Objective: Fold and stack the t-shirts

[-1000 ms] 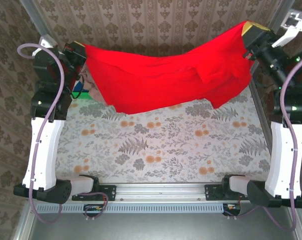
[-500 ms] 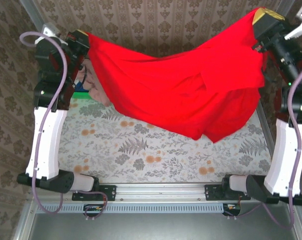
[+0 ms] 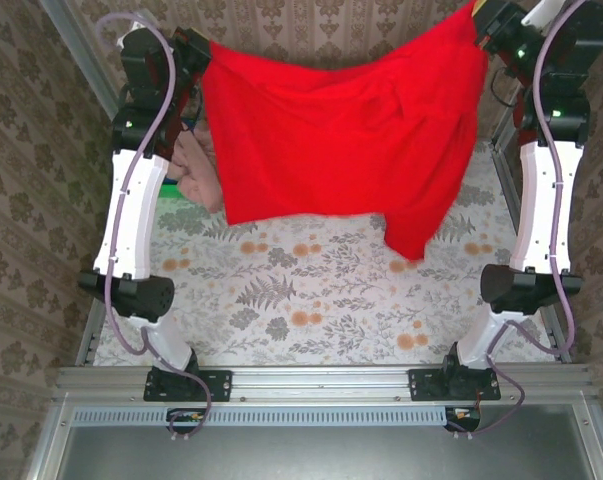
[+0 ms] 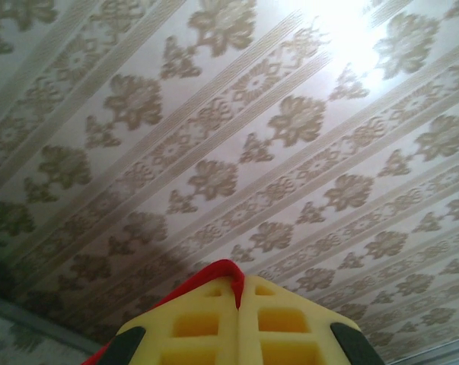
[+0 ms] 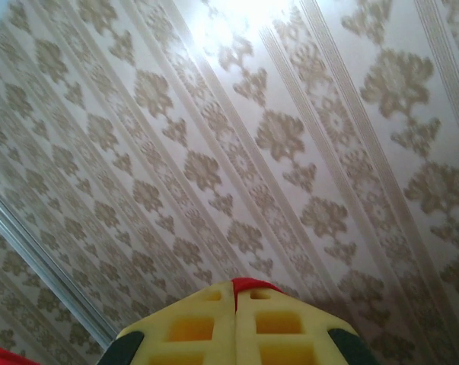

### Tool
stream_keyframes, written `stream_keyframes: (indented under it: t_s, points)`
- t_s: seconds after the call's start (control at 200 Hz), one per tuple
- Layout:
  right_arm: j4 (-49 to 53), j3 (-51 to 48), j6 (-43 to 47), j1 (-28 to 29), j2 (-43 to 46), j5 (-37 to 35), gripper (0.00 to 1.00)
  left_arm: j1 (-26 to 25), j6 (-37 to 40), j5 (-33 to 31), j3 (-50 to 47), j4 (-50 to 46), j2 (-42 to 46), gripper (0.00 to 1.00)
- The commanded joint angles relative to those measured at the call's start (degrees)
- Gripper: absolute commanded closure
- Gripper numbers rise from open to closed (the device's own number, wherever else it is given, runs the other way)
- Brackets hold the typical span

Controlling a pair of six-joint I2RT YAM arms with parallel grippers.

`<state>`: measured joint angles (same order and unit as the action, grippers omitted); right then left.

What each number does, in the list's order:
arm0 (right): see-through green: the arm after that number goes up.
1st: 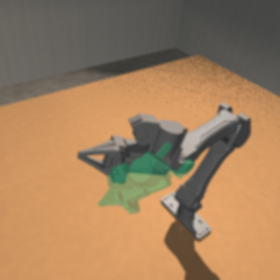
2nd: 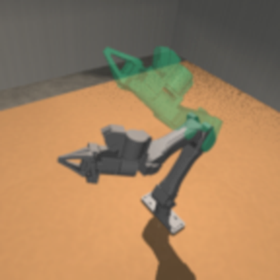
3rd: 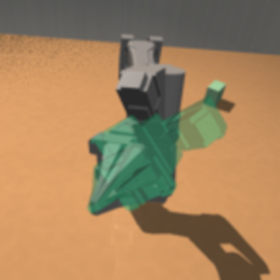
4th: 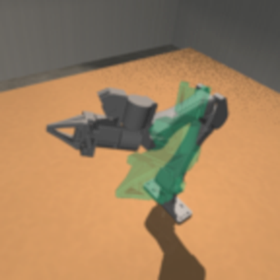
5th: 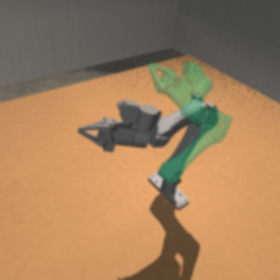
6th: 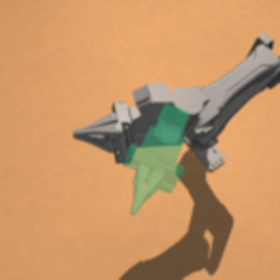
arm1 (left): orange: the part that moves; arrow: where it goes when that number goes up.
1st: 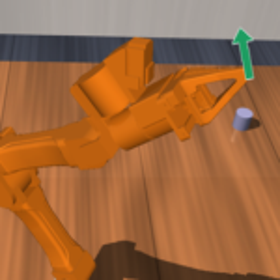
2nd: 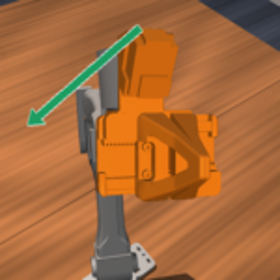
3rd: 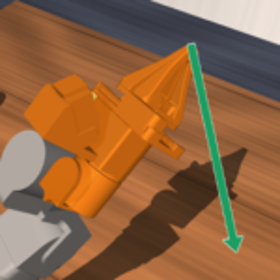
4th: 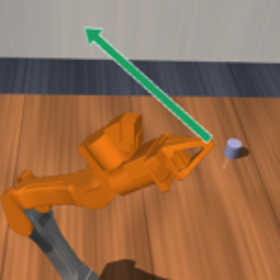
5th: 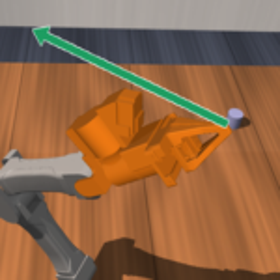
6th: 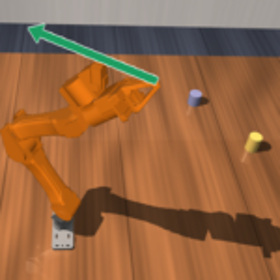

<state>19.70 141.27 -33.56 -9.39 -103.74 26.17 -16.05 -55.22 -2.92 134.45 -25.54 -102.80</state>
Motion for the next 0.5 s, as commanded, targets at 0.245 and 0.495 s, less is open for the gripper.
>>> stream_keyframes:
  t_s: [0.245, 0.495]
  points:
    - [13.1, -14.23, -0.65, -0.37, 14.51, 0.0, 1.0, 0.96, 1.78, 0.81, -11.45, -1.55, 9.25, 1.0]
    - [13.86, -58.3, -9.67, -0.46, 31.76, -2.94, 1.0, -0.1, -7.26, 3.08, -46.55, 3.02, 18.69, 1.0]
